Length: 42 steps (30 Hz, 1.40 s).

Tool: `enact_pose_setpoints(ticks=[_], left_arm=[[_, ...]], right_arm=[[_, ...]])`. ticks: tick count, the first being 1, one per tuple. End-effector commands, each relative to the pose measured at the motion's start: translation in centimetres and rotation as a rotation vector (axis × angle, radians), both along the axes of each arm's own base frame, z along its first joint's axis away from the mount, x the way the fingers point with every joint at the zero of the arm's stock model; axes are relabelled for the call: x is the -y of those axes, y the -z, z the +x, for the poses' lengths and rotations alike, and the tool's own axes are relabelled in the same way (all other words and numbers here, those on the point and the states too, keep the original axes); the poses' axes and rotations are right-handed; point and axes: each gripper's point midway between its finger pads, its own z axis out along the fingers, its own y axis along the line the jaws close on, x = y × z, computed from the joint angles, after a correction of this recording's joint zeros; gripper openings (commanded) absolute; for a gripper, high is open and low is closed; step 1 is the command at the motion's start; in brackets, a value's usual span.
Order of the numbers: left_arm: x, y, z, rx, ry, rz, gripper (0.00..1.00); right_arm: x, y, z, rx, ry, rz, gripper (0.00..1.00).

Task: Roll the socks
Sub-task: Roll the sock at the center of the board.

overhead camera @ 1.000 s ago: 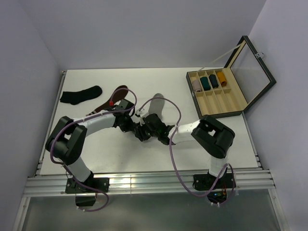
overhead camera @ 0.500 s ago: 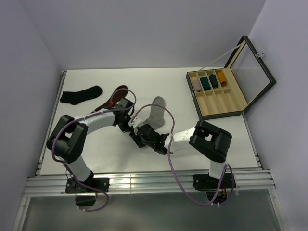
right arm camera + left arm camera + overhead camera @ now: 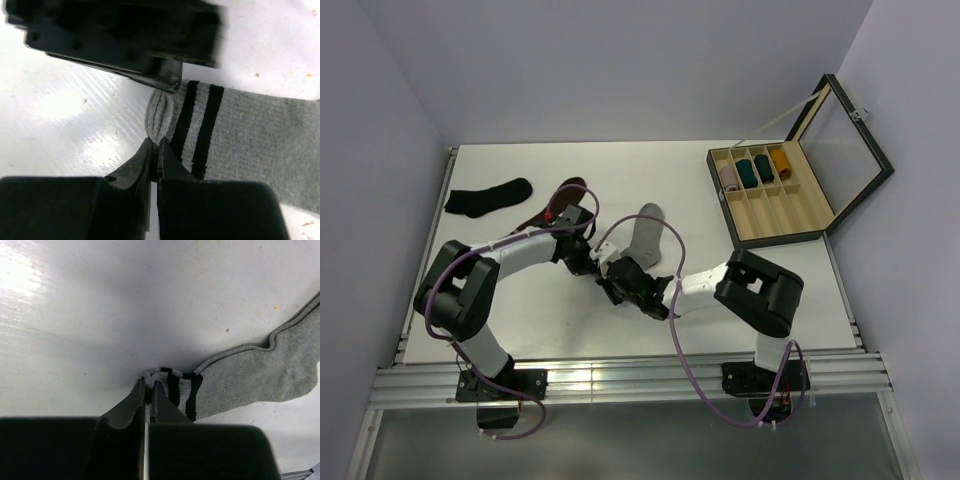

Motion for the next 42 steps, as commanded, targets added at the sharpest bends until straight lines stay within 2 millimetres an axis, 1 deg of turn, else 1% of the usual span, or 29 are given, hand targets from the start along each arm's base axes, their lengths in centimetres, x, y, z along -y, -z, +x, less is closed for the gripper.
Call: enact_pose_setpoints(ticks=[1, 2, 3, 4, 5, 6, 7, 8, 9, 10, 11, 12, 13, 14, 15, 16, 17, 18, 19, 20, 22, 23, 25, 26, 28, 31, 33, 37, 42], left_arm=[[0.2, -2.1, 1.1, 0.075, -0.029, -0.065, 0.10], [0.2, -2.8, 1.5, 0.103, -0.048, -0.088, 0.13], [-0.1, -2.7, 1.4, 0.107, -0.059, -0.092, 0.16], [-0.3, -2.9, 1.5, 0.116, -0.071, -0.100, 0.21], [-0.3, -3.8, 1.9, 0.152, -0.092, -0.128, 0.23], [-0.6, -3.5, 1.6, 0.152, -0.101, -0.132, 0.27], [-0.5, -4.3, 1.8, 0.181, -0.109, -0.156, 0.38], [-0.6, -4.7, 1.9, 0.194, -0.128, -0.176, 0.43], [-0.6, -4.6, 1.8, 0.212, -0.137, -0.193, 0.47], [-0.6, -5.4, 1.8, 0.240, -0.141, -0.218, 0.55], [-0.8, -5.0, 1.4, 0.240, -0.151, -0.225, 0.58], [-0.5, -5.7, 1.7, 0.276, -0.150, -0.254, 0.61], [-0.5, -5.8, 1.5, 0.288, -0.151, -0.268, 0.63], [-0.6, -5.8, 1.0, 0.306, -0.147, -0.282, 0.63], [-0.6, -5.9, 0.9, 0.317, -0.145, -0.290, 0.63], [-0.5, -6.5, 1.0, 0.343, -0.141, -0.306, 0.60], [-0.6, -5.9, 0.4, 0.338, -0.128, -0.300, 0.59], [-0.5, -5.8, 0.2, 0.341, -0.120, -0.300, 0.57], [-0.4, -5.7, 0.0, 0.342, -0.111, -0.300, 0.53], [-0.3, -5.2, -0.6, 0.332, -0.099, -0.293, 0.52], [-0.2, -4.7, -1.0, 0.324, -0.094, -0.293, 0.47], [-0.3, -4.1, -1.5, 0.313, -0.090, -0.287, 0.45], [-0.3, -3.5, -2.0, 0.297, -0.088, -0.281, 0.42], [0.0, -3.7, -1.8, 0.315, -0.083, -0.296, 0.41], [0.5, -3.4, -2.2, 0.300, -0.061, -0.305, 0.38], [1.1, -3.0, -2.4, 0.293, -0.034, -0.302, 0.36], [1.7, -3.1, -2.3, 0.294, -0.018, -0.307, 0.35], [2.1, -2.2, -2.2, 0.275, -0.004, -0.288, 0.32], [2.5, -1.9, -2.1, 0.269, 0.003, -0.287, 0.29]], right_arm=[[0.3, -0.2, -1.5, -0.147, -0.012, 0.082, 0.00], [0.4, -0.8, -1.4, -0.196, -0.028, 0.130, 0.00], [0.8, -0.7, -1.5, -0.235, -0.027, 0.156, 0.00], [0.9, -0.8, -1.5, -0.288, -0.011, 0.200, 0.00], [1.1, -1.4, -1.2, -0.346, -0.028, 0.256, 0.00], [1.5, -1.4, -1.1, -0.383, -0.023, 0.282, 0.00], [1.4, -1.7, -1.1, -0.434, -0.017, 0.325, 0.00], [1.4, -2.1, -0.8, -0.456, -0.021, 0.365, 0.00], [1.9, -2.0, -0.7, -0.511, -0.028, 0.398, 0.00], [1.9, -2.1, -0.7, -0.567, -0.014, 0.433, 0.00], [1.6, -2.6, -0.6, -0.589, -0.025, 0.471, 0.00], [2.0, -2.2, -0.8, -0.645, -0.034, 0.498, 0.00], [1.9, -2.4, -0.8, -0.698, -0.009, 0.540, 0.00], [1.6, -3.1, -0.5, -0.706, -0.030, 0.591, 0.00], [1.7, -3.1, -0.6, -0.739, -0.030, 0.618, 0.00], [2.1, -2.8, -0.7, -0.824, -0.004, 0.660, 0.00], [2.1, -3.4, -0.4, -0.826, -0.017, 0.706, 0.00], [2.2, -3.5, -0.3, -0.847, -0.011, 0.732, 0.00], [2.6, -3.1, -0.1, -0.908, 0.030, 0.763, 0.00], [2.7, -3.4, 0.2, -0.906, 0.030, 0.794, 0.00], [3.2, -2.8, 0.4, -0.960, 0.075, 0.817, 0.00], [3.5, -2.2, 0.5, -0.970, 0.091, 0.825, 0.00], [3.8, -1.7, 0.5, -0.999, 0.123, 0.837, 0.00], [4.0, -1.2, 0.6, -1.006, 0.141, 0.834, 0.00], [4.2, -0.7, 0.5, -1.026, 0.166, 0.826, 0.00], [4.5, -0.1, 0.5, -1.042, 0.204, 0.820, 0.00], [4.7, 0.4, 0.4, -1.060, 0.226, 0.813, 0.00], [5.0, 0.8, 0.3, -1.079, 0.246, 0.823, 0.00], [5.1, 0.9, 0.4, -1.087, 0.247, 0.835, 0.00]])
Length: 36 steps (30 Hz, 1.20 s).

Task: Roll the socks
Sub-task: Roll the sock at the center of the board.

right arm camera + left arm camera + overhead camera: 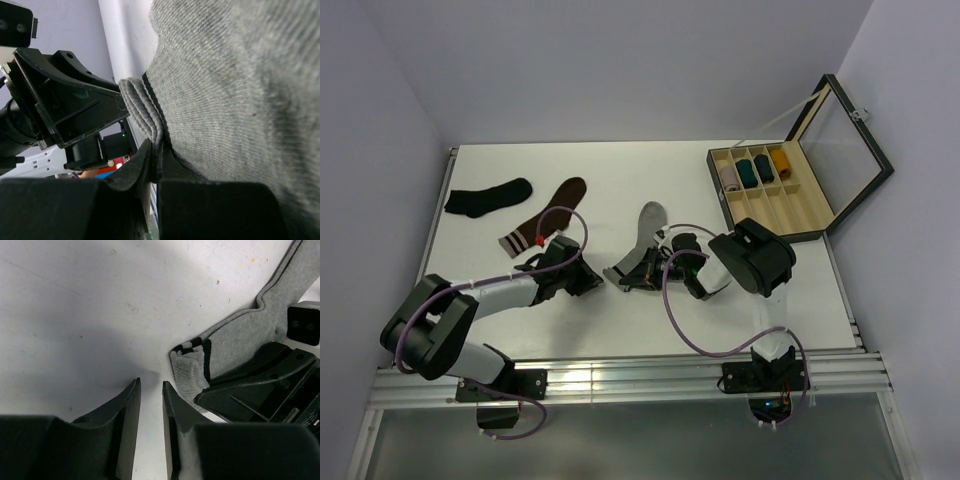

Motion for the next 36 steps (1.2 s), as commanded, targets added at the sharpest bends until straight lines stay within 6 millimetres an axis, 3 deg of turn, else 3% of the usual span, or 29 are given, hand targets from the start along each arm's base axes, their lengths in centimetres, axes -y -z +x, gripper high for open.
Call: enact_pose_setpoints(ticks=[1, 9, 16, 30, 36], left_arm=[[1.6, -2.1, 1.6, 0.077, 0.023, -0.054, 0.29], [2.3, -2.5, 1.8, 0.117, 0.044, -0.094, 0.35], [2.6, -1.5, 2.1, 0.096, 0.048, -0.085, 0.36], [3.0, -1.5, 2.7, 0.082, 0.047, -0.080, 0.25], [3.5, -2.7, 3.4, 0.086, 0.042, -0.085, 0.21]], right_arm=[[0.6, 1.0, -0.1, -0.028, 0.016, -0.007, 0.00], [0.6, 1.2, 0.1, -0.030, 0.018, -0.016, 0.00], [0.6, 1.3, 0.0, -0.036, 0.013, -0.024, 0.00], [0.7, 2.0, 0.0, -0.030, -0.005, -0.066, 0.02], [0.9, 2.4, 0.1, -0.024, -0.011, -0.117, 0.03]])
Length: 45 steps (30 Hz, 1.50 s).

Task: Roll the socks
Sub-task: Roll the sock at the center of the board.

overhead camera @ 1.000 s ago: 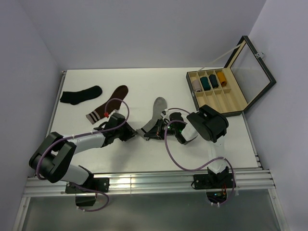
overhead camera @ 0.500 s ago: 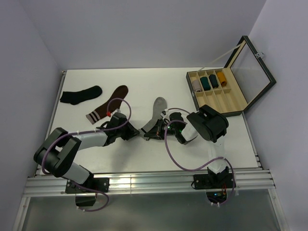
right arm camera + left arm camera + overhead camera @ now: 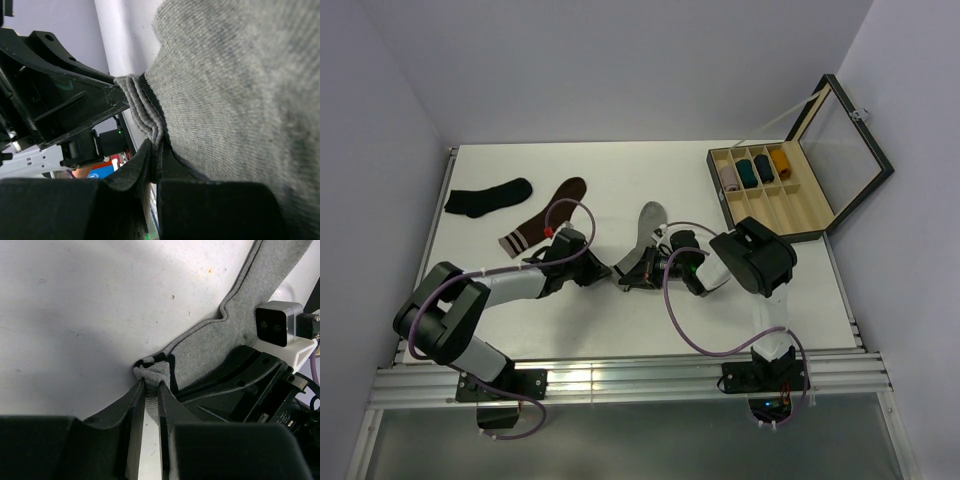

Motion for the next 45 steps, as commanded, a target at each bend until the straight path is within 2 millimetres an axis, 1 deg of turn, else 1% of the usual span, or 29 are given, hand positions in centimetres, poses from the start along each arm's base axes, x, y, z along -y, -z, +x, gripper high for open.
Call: enact_pose_setpoints(ticks=[1, 6, 11, 14, 15, 17, 22, 28, 35, 40, 45], left_arm=[[1.0, -2.2, 1.3, 0.050, 0.006, -0.022, 0.21], [0.7, -2.9, 1.4, 0.066, 0.002, -0.010, 0.22], [1.0, -2.7, 1.2, 0.057, 0.007, -0.030, 0.24], [1.1, -2.7, 1.1, 0.053, 0.005, -0.038, 0.27], [1.1, -3.0, 1.2, 0.060, 0.001, -0.042, 0.29], [1.1, -3.1, 1.2, 0.061, 0.000, -0.044, 0.29], [1.1, -3.6, 1.5, 0.076, -0.002, -0.043, 0.23], [1.4, -4.4, 1.9, 0.101, 0.000, -0.058, 0.24], [1.5, -4.2, 1.9, 0.093, -0.001, -0.067, 0.27], [1.7, -3.7, 2.1, 0.083, -0.007, -0.068, 0.27], [1.9, -2.8, 2.6, 0.066, -0.022, -0.065, 0.27]], right_arm=[[1.0, 2.1, 0.0, -0.025, 0.018, -0.099, 0.03], [0.9, 2.2, 0.0, -0.032, 0.014, -0.094, 0.04], [0.8, 2.2, 0.2, -0.029, 0.013, -0.097, 0.04], [0.9, 2.2, 0.2, -0.029, 0.014, -0.106, 0.04], [0.9, 2.2, 0.2, -0.026, 0.014, -0.106, 0.04], [0.9, 2.4, 0.2, -0.030, 0.012, -0.109, 0.04], [0.8, 2.4, 0.3, -0.035, 0.012, -0.106, 0.04], [0.8, 2.4, 0.2, -0.034, 0.010, -0.105, 0.04], [0.9, 2.5, 0.1, -0.035, 0.010, -0.113, 0.04], [0.9, 2.7, 0.1, -0.041, 0.007, -0.117, 0.04], [1.0, 3.0, 0.1, -0.042, 0.000, -0.136, 0.04]])
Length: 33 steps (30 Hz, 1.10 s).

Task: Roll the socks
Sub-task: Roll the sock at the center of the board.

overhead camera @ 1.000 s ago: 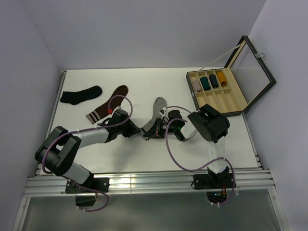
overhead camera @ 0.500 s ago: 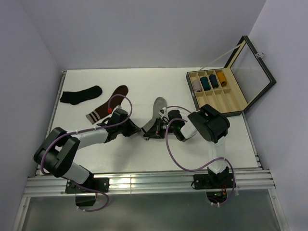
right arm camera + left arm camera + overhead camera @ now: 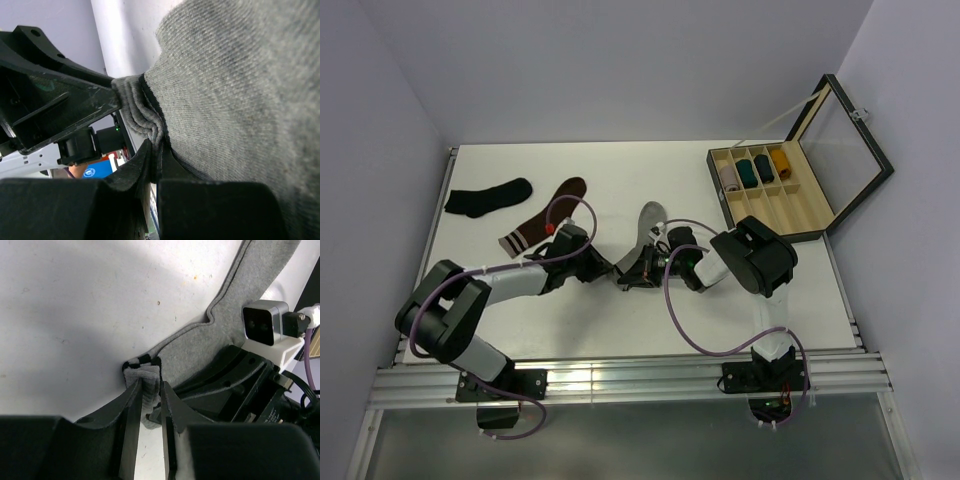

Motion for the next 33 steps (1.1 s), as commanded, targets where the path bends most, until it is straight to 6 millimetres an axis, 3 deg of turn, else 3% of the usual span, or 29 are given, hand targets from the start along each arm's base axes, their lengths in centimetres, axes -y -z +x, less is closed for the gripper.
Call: enact_pose_setpoints(ticks=[1, 8, 16, 17, 19, 21, 22, 23, 25, 28, 33], left_arm=[[1.5, -1.6, 1.9, 0.052, -0.015, -0.055, 0.27], [0.6, 1.5, 1.3, -0.056, -0.060, 0.010, 0.25], [-1.8, 4.4, -0.4, -0.153, -0.119, 0.127, 0.24], [-2.0, 4.5, -0.3, -0.150, -0.119, 0.135, 0.24], [-2.0, 4.5, -0.3, -0.151, -0.116, 0.144, 0.24], [-2.0, 4.3, -0.1, -0.145, -0.105, 0.154, 0.23], [-1.9, 4.2, -0.1, -0.142, -0.102, 0.155, 0.23], [-1.8, 4.0, 0.1, -0.138, -0.094, 0.161, 0.23], [-1.7, 3.8, 0.2, -0.133, -0.089, 0.169, 0.23], [-1.5, 3.5, 0.4, -0.130, -0.078, 0.174, 0.23], [-1.1, 3.7, 0.6, -0.140, -0.060, 0.177, 0.22]], right_arm=[[1.3, 3.1, -0.1, -0.043, 0.034, -0.124, 0.04], [1.4, 2.9, 0.0, -0.034, 0.029, -0.135, 0.06], [2.9, 1.7, 0.3, 0.085, 0.021, -0.257, 0.27], [2.9, 0.4, 0.7, 0.131, 0.025, -0.260, 0.30], [3.5, 0.1, 0.3, 0.180, 0.003, -0.317, 0.32], [3.8, -1.6, 1.2, 0.275, 0.029, -0.364, 0.34], [4.2, -1.4, 0.6, 0.306, -0.002, -0.416, 0.34], [4.9, -1.5, 1.5, 0.352, 0.039, -0.486, 0.34], [5.3, -3.5, 2.1, 0.481, 0.039, -0.540, 0.34], [4.6, -6.1, 2.5, 0.677, 0.022, -0.599, 0.33], [0.8, -7.5, 0.9, 0.880, -0.116, -0.625, 0.27]])
